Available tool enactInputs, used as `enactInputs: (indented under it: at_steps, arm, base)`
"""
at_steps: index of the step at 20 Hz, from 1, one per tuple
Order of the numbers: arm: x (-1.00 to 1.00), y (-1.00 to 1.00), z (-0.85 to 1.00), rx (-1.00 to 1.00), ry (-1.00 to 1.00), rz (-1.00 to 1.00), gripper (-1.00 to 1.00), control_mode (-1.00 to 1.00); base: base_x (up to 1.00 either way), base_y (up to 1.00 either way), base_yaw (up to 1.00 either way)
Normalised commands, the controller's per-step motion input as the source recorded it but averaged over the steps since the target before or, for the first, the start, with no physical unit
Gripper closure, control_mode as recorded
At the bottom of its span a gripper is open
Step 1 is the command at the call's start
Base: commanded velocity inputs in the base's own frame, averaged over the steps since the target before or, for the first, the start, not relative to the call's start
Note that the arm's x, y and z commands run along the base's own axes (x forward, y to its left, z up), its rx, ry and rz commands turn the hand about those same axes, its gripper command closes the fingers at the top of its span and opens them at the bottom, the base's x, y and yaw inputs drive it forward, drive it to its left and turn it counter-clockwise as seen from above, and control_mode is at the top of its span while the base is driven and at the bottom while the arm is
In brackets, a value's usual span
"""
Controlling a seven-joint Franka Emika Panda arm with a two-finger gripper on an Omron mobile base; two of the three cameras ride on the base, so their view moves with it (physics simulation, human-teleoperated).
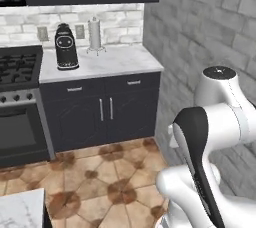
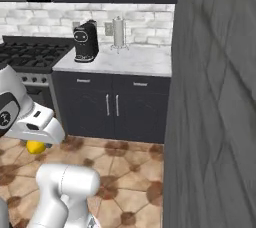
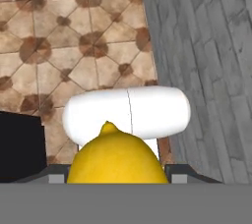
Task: Retrieve a lemon from the fridge and place it on the cutting board with the fish.
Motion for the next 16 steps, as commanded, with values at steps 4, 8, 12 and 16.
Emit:
enactInputs:
  at_steps: [4, 8, 12, 16]
  arm:
    - [0.0, 0.0, 0.0, 0.0, 0.0, 0.0, 1.0, 1.0]
    - [0.0, 0.0, 0.0, 0.0, 0.0, 0.0, 1.0, 1.0]
    - [0.0, 0.0, 0.0, 0.0, 0.0, 0.0, 1.0, 1.0]
    - [0.0, 0.0, 0.0, 0.0, 0.0, 0.0, 1.0, 1.0]
  base:
    - [1.0, 0.0, 0.29]
    - [1.0, 0.01, 0.4]
    - [1.0, 0.0, 0.52]
    - [0.9, 0.0, 0.58]
